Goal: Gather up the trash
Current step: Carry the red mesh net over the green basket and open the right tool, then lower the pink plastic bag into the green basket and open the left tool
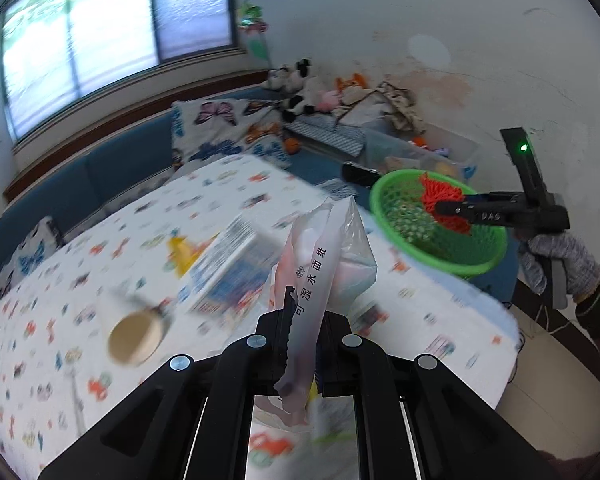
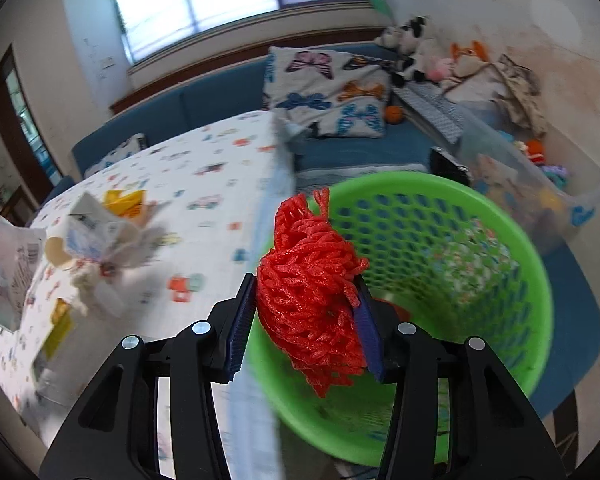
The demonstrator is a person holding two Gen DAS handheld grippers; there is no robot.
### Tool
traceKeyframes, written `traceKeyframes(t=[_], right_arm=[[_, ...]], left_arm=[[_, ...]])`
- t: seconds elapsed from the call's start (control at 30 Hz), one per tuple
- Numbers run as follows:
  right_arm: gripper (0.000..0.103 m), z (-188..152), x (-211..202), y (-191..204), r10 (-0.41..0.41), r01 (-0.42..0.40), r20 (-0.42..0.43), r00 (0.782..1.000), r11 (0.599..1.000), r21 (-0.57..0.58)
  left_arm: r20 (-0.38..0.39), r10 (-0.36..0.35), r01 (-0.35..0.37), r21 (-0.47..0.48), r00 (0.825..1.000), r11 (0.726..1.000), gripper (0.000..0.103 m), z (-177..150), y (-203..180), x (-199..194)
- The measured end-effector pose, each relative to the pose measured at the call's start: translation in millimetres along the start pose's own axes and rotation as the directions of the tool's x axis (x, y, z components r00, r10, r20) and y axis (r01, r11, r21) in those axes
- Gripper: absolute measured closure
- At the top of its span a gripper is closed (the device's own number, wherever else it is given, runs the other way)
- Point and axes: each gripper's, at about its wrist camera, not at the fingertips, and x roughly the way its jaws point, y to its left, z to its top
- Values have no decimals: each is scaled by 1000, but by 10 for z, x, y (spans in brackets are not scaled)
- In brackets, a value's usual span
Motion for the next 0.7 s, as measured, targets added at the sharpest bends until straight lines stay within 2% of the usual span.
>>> traceKeyframes(t=[0.13, 0.23, 0.43, 0.7], right_arm=[[53, -36, -6, -244, -26, 26, -2, 1000, 999, 35], [45, -68, -20, -399, -40, 40, -2, 999, 997, 61], [37, -134, -72, -632, -64, 64, 4, 998, 994, 91], [36, -205, -253, -824, -72, 68, 25, 997, 990, 127]], left_arm=[[-2, -39, 39, 31, 999, 999, 96, 266, -233, 182], [-5, -72, 72, 43, 997, 996, 96, 448, -398, 331], [-23, -114, 115, 65, 993, 991, 96, 683, -678, 599], [-71, -168, 173, 83, 983, 981, 96, 901, -1037, 992]])
